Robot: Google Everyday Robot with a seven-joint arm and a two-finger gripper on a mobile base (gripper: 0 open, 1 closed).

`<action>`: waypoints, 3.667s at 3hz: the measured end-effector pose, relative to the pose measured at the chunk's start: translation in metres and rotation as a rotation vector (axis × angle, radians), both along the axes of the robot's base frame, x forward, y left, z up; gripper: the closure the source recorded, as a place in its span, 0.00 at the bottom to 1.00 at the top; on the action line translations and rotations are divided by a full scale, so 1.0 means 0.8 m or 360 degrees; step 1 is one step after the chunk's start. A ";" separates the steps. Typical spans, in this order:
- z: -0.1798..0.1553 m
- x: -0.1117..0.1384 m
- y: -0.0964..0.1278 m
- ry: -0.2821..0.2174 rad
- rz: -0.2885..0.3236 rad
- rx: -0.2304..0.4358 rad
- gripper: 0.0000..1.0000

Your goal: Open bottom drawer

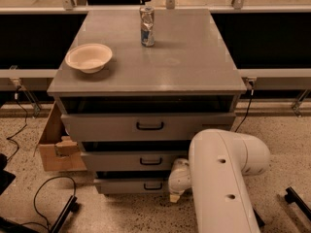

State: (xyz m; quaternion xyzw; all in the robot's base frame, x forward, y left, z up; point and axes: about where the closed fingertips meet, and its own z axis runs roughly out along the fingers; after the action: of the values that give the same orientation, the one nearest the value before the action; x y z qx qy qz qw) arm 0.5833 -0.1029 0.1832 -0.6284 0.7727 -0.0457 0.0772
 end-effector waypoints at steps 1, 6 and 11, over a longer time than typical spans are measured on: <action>0.002 -0.015 -0.007 0.0018 -0.0025 -0.0016 0.59; 0.010 -0.088 -0.022 0.0084 -0.0158 -0.0014 1.00; 0.010 -0.165 -0.024 0.0151 -0.0296 0.0018 1.00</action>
Offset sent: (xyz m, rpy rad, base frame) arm -0.1465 -0.0345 0.0332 -0.0514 0.0335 -0.1734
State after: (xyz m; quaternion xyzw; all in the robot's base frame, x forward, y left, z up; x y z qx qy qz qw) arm 0.4516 -0.1224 0.1914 -0.5551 0.8307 -0.0184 0.0395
